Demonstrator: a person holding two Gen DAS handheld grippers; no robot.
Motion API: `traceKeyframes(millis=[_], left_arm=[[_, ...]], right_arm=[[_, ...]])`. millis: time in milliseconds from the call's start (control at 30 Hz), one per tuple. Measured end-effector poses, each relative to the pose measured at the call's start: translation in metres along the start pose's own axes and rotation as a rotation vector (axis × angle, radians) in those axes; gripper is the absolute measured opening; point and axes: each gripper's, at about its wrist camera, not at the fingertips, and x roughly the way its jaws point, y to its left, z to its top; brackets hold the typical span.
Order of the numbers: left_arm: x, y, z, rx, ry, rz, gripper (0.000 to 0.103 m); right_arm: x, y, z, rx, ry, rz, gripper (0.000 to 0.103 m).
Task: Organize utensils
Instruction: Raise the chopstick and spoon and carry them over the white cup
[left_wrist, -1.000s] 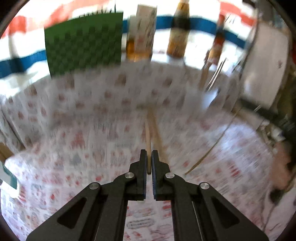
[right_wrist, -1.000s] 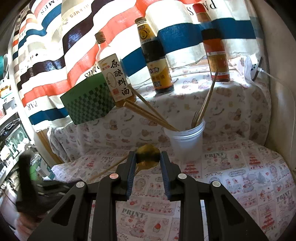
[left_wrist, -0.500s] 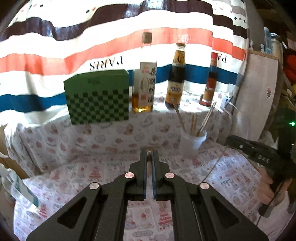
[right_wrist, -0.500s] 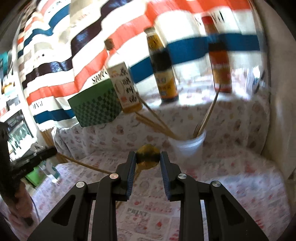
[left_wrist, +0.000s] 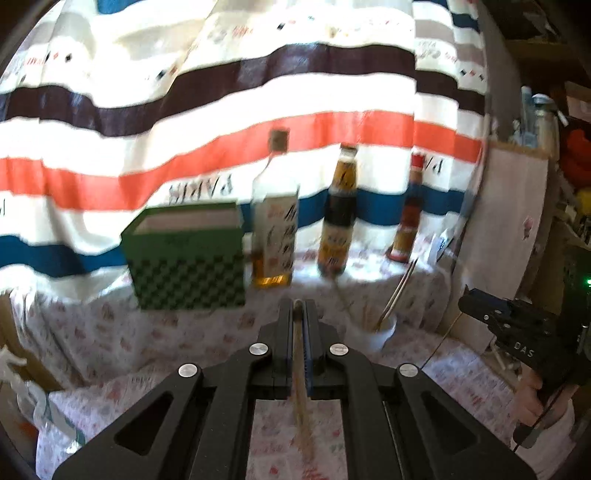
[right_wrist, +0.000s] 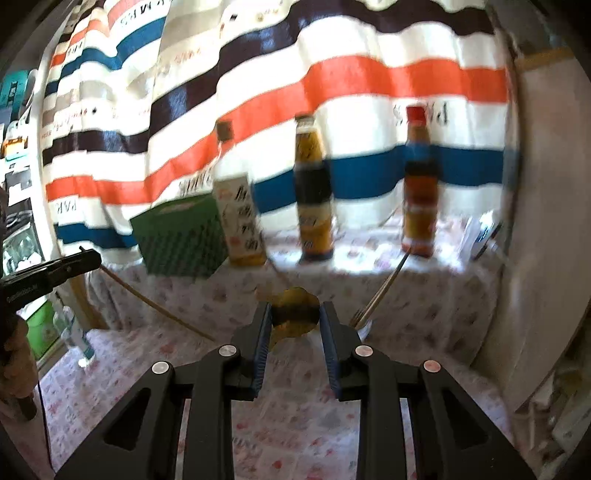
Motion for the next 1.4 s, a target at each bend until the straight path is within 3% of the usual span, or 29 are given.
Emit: traceKeyframes(millis=[200,300,400,500,700,800,1000,1100,1233,1400], left_arm=[[0.016,-0.021,0.034,-0.051,-0.010,-0.094,0.003],[0.023,-0.033,0.043,-0.038,-0.047,-0.101,0.003],[0.028,-0.035,0.052,-0.048,-0.067,-0.140,0.003],[0.040,-0.037,0.064,-0.063,-0.072,-0.184,0.003],[0.074,-0.042,0.069,-0.060,-0.049,-0.191,0.003],[0.095,-0.041,0.055,-0.084,-0.021,-0.173,0.003],[0.139,-0.039,0.035,-0.132,0.060,-0.164,0.003],[0.156,-0.037,0.028,-0.149,0.099,-0.175,0.004],[0.155,-0.034,0.028,-0.162,0.085,-0.174,0.003],[0.128,-0.034,0.043,-0.150,0.010,-0.180,0.003]], right_arm=[[-0.006,-0.010,0.039,-0.003,-0.110,-0.091,0.029],[0.000,-0.012,0.049,-0.051,-0.156,-0.127,0.029],[0.009,-0.012,0.050,-0.132,-0.159,-0.182,0.029],[0.019,-0.021,0.054,-0.124,-0.171,-0.214,0.029],[0.044,-0.028,0.056,-0.154,-0.200,-0.338,0.029],[0.059,-0.035,0.055,-0.143,-0.162,-0.317,0.029],[0.096,-0.049,0.044,-0.116,-0.126,-0.402,0.029],[0.115,-0.057,0.038,-0.094,-0.070,-0.357,0.029],[0.131,-0.062,0.032,-0.090,-0.024,-0.352,0.029],[0.140,-0.066,0.030,-0.073,0.033,-0.304,0.029]])
